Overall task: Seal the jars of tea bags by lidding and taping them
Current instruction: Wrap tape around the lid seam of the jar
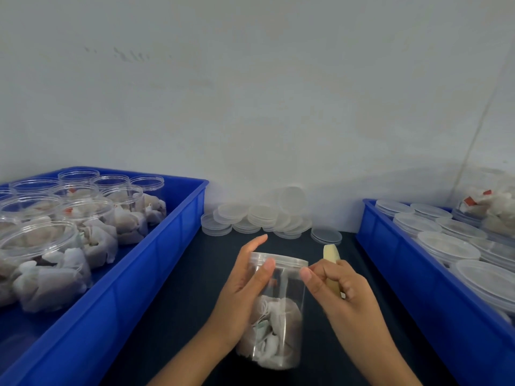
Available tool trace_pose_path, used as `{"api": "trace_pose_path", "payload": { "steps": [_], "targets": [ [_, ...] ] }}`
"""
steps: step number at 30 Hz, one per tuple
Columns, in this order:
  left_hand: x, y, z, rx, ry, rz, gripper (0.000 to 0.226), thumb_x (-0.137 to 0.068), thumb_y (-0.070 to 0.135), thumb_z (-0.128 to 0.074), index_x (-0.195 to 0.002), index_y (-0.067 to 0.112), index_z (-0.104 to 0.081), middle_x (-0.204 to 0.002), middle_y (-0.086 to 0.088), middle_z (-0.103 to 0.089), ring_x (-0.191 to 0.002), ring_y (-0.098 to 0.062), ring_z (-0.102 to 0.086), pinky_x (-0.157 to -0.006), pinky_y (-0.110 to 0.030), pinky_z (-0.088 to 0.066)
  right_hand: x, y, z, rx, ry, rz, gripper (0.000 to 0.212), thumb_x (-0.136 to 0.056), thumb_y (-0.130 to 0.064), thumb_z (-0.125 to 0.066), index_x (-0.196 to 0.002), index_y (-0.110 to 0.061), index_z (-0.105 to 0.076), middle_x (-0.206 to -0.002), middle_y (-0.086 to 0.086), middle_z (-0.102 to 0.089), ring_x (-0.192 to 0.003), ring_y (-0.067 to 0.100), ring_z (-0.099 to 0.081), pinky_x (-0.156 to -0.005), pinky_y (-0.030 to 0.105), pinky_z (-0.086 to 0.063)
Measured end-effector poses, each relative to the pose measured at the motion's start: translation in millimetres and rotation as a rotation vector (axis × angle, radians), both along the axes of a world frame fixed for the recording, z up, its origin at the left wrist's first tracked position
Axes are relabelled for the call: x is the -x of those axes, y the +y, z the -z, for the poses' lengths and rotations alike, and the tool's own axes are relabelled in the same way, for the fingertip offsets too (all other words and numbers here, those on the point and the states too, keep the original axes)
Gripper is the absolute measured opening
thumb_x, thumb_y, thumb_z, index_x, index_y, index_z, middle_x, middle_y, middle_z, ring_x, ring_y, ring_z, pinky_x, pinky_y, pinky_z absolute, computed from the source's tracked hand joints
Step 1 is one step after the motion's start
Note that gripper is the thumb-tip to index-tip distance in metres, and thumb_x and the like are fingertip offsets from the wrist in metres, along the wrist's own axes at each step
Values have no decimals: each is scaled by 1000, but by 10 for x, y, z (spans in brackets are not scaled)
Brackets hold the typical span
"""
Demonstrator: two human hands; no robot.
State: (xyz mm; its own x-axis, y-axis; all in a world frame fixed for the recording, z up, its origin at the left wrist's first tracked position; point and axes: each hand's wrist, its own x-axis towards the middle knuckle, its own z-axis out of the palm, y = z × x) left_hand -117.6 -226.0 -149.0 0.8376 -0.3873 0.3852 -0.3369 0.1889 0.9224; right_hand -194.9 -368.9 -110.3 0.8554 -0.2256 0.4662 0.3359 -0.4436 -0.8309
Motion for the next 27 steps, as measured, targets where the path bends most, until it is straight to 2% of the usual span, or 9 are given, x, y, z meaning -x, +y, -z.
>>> {"api": "trace_pose_path", "payload": {
  "steps": [3, 6, 8, 10, 13, 15, 20, 24, 27],
  "targets": [
    [17, -2, -19, 37, -50, -54, 35, -94, 51, -48, -126, 39, -55, -110, 14, -65, -104, -11, -66, -88, -28, -55, -32, 13, -3, 33, -9, 41, 36, -79, -38, -64, -62, -7, -59, -73, 9, -54, -66, 1, -49, -66, 9, -42],
    [49, -10, -35, 41, -119, -96, 28, -92, 39, -46, -110, 26, -63, -110, 2, -63, -99, -17, -65, -84, -28, -53, -56, 44, 12, 27, -28, 67, 37, -82, -27, -69, -53, -14, -50, -70, 8, -52, -62, 3, -47, -63, 12, -42],
    [62, -18, -54, 38, -164, -122, 27, -92, 33, -44, -107, 19, -62, -110, 8, -63, -101, -12, -63, -85, -22, -50, -54, 76, 31, -8, -26, 54, 40, -78, -36, -67, -50, -16, -47, -67, 7, -51, -62, 8, -47, -61, 18, -44],
    [67, -20, -73, 35, -188, -124, 28, -93, 30, -43, -107, 15, -62, -109, 12, -62, -102, -9, -62, -87, -21, -49, -57, 107, 53, -59, -14, 40, 42, -72, -44, -64, -56, -8, -49, -70, 14, -53, -65, 22, -51, -61, 26, -49],
    [61, -6, -90, 26, -156, -105, 28, -92, 33, -44, -107, 17, -61, -106, 10, -63, -99, -14, -64, -89, -35, -54, -75, 148, 81, -152, -34, 22, 42, -71, -41, -65, -59, -5, -49, -77, 22, -53, -67, 35, -53, -53, 21, -51],
    [71, 0, -97, 26, -128, -96, 27, -98, 36, -44, -108, 17, -61, -106, 6, -63, -98, -17, -65, -91, -44, -53, -85, 169, 89, -160, -43, 23, 41, -72, -43, -64, -58, -7, -49, -77, 23, -51, -69, 38, -52, -54, 18, -50],
    [116, -22, -114, 20, -148, -118, 28, -93, 36, -42, -105, 19, -62, -109, 4, -61, -106, -21, -60, -97, -50, -47, -99, 178, 106, -192, -61, 21, 49, -75, -46, -56, -62, -1, -47, -65, 21, -47, -63, 23, -44, -54, 14, -44],
    [134, -32, -114, 24, -154, -117, 28, -93, 36, -40, -103, 21, -62, -109, 8, -60, -110, -22, -57, -99, -51, -45, -93, 180, 99, -183, -54, 16, 48, -77, -49, -54, -61, -5, -45, -61, 14, -45, -65, 21, -42, -67, 29, -42],
    [129, -23, -112, 6, -164, -134, 28, -92, 37, -40, -102, 22, -62, -107, 13, -60, -109, -16, -57, -100, -45, -45, -73, 183, 79, -183, -31, -4, 48, -76, -54, -53, -61, -9, -46, -61, 10, -43, -67, 20, -42, -72, 33, -40]
  ]
}}
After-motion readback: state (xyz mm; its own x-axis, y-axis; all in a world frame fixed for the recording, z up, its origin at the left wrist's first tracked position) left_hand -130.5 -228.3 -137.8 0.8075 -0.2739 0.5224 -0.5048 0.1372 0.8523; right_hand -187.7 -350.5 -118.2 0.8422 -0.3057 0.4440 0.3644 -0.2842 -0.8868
